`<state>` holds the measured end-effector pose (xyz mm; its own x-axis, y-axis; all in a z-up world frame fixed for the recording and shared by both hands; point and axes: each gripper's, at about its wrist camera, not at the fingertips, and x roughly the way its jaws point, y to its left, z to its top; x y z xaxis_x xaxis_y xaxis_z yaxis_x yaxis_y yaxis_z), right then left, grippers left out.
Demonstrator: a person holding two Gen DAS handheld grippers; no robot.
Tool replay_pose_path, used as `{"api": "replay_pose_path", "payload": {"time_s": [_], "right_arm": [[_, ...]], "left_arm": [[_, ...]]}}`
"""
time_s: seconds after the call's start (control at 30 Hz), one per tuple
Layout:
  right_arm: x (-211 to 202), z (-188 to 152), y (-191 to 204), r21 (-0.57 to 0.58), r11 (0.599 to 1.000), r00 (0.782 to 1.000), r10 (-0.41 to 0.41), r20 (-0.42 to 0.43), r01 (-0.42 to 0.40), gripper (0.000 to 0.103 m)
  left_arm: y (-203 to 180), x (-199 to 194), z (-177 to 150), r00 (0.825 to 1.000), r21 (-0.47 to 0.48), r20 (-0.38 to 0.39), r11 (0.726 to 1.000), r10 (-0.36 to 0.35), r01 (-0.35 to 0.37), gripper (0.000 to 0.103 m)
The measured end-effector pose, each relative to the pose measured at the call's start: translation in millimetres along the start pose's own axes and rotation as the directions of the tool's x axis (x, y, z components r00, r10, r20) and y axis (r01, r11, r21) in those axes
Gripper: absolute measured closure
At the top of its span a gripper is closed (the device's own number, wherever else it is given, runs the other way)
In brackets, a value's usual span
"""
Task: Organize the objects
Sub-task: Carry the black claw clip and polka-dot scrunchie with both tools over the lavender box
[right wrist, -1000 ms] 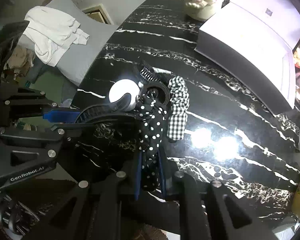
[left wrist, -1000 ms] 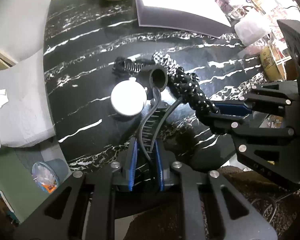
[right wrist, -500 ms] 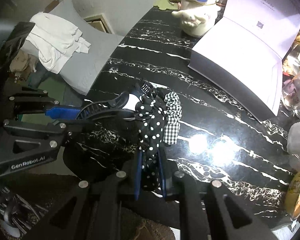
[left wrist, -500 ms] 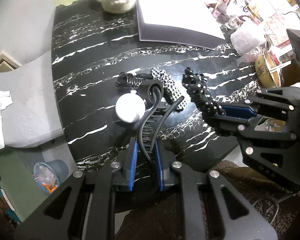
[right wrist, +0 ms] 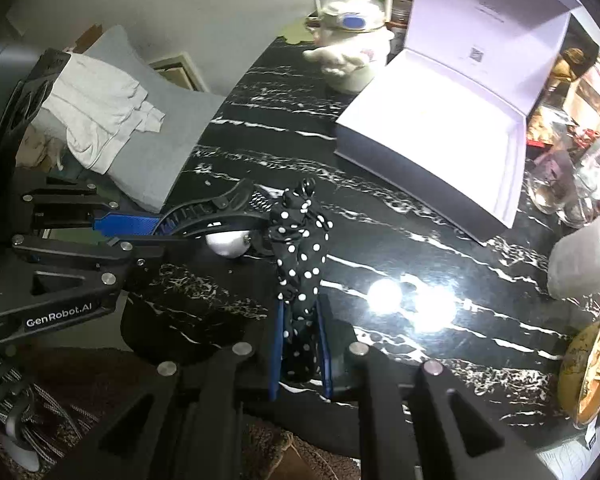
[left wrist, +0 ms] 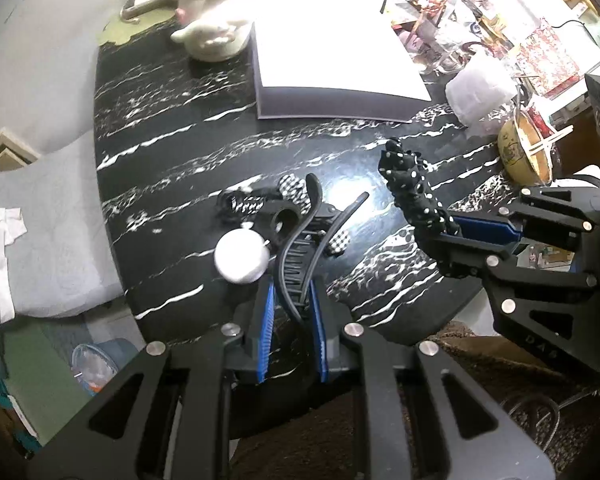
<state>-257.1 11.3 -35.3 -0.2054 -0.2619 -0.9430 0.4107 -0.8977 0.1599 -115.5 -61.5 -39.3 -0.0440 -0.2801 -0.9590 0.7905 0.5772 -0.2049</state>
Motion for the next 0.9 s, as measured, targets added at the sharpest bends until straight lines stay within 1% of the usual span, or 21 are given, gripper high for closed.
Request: {"api": "replay_pose_path", "payload": {"time_s": [0.47,0.67,0.9], "right_arm": [[-13,-11,-54,0.059,0.998,0.999,-0.032,0.009,0.031,0.088],[-13,-11,-78,0.067,0.997,0.999,-0.031,0.004,0.031,0.088],[-10,-2,-101,0.056,0.998,1.0,-0.019,0.0,0.019,0.088]], "left_arm": [[-47,15,33,1.0,0.071,-0.013,0.997,-0.024,0.024,0.087],[-67,25,47,0.999,0.08,-0.022,0.996,-0.026,0.028,0.087],[-83,36,66,0.999,0.072,-0.037,0.997,-0.022,0.025,0.087]]}}
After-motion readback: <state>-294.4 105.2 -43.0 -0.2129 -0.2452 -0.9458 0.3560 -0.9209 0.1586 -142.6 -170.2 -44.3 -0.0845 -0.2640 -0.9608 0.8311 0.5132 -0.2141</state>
